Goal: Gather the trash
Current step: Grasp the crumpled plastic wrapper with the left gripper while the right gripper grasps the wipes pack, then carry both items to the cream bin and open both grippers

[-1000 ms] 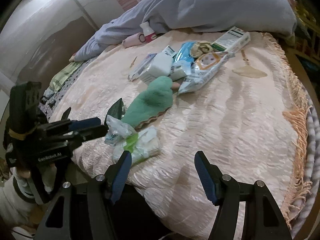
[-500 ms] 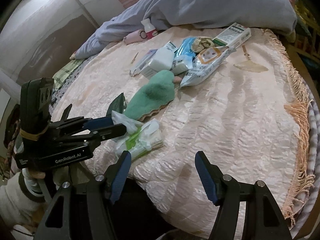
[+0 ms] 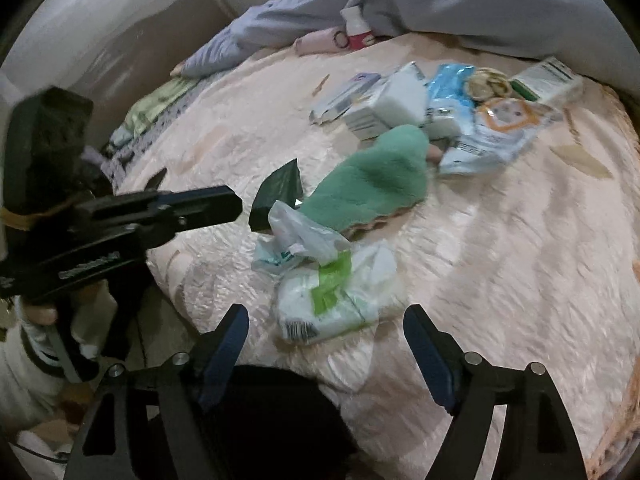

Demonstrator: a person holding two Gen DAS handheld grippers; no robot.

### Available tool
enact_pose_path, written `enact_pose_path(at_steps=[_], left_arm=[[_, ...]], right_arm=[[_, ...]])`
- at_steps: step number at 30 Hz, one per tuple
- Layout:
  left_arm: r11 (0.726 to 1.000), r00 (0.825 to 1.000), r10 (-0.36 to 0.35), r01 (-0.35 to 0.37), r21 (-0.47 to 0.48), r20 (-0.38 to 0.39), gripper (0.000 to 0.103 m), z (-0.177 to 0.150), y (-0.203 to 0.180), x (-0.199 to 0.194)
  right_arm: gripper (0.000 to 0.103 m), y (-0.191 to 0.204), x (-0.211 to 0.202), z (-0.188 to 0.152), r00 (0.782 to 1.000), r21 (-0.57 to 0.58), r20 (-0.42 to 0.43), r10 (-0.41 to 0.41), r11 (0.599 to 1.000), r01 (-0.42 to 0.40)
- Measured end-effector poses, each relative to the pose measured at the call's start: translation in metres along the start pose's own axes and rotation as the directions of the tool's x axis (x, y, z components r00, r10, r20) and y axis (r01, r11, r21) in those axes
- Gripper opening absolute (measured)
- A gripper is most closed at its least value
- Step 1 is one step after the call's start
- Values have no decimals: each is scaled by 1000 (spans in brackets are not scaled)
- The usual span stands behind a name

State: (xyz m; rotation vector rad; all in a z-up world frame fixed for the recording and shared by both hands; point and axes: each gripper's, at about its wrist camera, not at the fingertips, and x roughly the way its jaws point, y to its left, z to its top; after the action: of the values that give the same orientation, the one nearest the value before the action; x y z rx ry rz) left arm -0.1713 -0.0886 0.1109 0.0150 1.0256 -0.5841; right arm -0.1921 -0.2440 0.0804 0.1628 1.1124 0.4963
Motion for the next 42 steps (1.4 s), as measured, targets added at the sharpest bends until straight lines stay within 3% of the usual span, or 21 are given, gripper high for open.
enact_pose_path(at_steps=[2,5,10,13,14,18,22,25,34,37,38,40,42], left_arm=[[998,998,-55,55,-7,-16,13,-1,-1,6],[995,994,-100,100,0,-44,35,-2,-5,19],[993,991,-118,118,-15,-58,36,-2,-10,37],[996,995,-90,91,15,-49,32,0,-16,45],[996,995,-87,88,13,-53,18,1,-15,47],[995,993,-102,101,-20,-56,9,4,-5,39],[995,996,-86,88,-54,25,9,10,13,5],[996,997,-57,60,-67,44,9,13,24,-8],[995,998,-65,66,-68,22,9,8,20,-1],[996,998,-64,65,-57,23,9,9,14,1],[996,998,-64,65,-57,23,9,10,13,1],[996,998,-65,66,-55,27,9,12,10,0],[996,997,-65,67,-56,29,9,13,8,-1]], right_arm=[[78,2,5,3,999,-17,-16,-30,999,30],[78,0,5,1,999,-24,-22,-31,999,30],[78,-12,-3,-8,998,-13,-32,-56,998,56],[78,-20,-8,-10,998,10,-22,-50,999,51],[78,-22,-9,-10,999,16,-17,-45,999,45],[78,-20,-10,-9,1000,9,-6,-24,1000,24],[78,-8,-5,-6,1000,-35,0,-10,999,10],[78,2,4,0,1000,-75,-4,-14,997,13],[85,7,46,17,995,-158,-90,-52,987,37],[85,5,51,19,996,-150,-73,-53,988,42],[84,4,51,19,997,-141,-64,-47,989,38],[71,2,48,18,998,-129,-39,-42,991,37],[66,1,43,15,998,-137,-25,-58,989,54]])
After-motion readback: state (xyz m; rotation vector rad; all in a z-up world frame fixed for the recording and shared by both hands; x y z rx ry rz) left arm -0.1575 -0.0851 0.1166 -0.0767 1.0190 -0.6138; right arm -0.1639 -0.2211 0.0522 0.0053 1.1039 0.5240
